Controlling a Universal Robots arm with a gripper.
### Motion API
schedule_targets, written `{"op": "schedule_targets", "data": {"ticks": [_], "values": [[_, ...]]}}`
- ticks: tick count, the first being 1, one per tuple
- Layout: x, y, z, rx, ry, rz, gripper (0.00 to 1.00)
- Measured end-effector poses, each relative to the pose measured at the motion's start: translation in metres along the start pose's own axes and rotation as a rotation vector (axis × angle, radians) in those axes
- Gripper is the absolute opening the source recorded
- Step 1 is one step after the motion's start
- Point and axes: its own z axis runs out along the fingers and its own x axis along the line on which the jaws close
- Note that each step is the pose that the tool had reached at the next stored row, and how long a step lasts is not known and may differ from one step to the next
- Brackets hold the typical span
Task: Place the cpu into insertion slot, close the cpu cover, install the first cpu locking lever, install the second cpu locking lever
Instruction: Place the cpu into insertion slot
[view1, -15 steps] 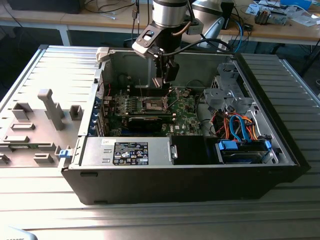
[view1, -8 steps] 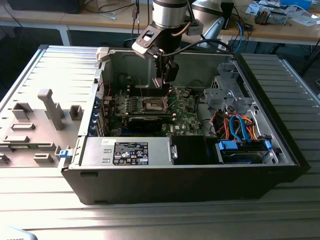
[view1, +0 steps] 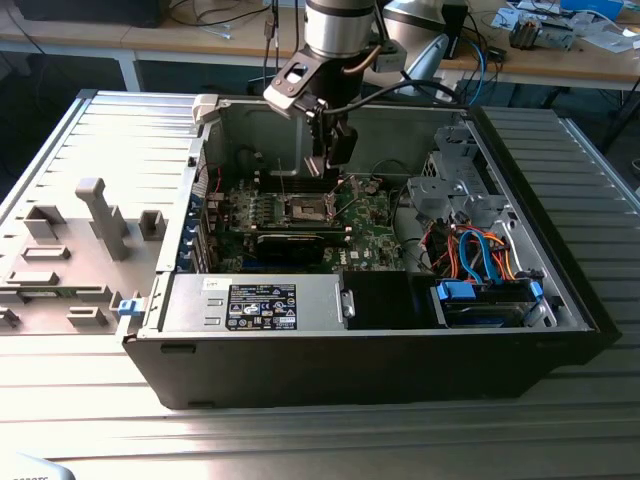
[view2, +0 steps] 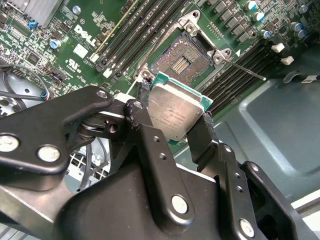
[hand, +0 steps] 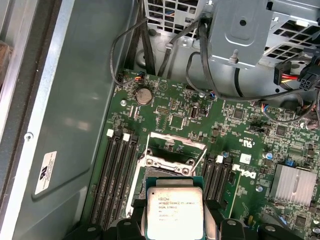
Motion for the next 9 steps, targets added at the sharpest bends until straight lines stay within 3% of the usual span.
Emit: {"op": "schedule_targets", "data": {"ticks": [9], "values": [[0.0, 0.0, 0.0012, 0.0002, -0.0001, 0.014, 0.54]]}}
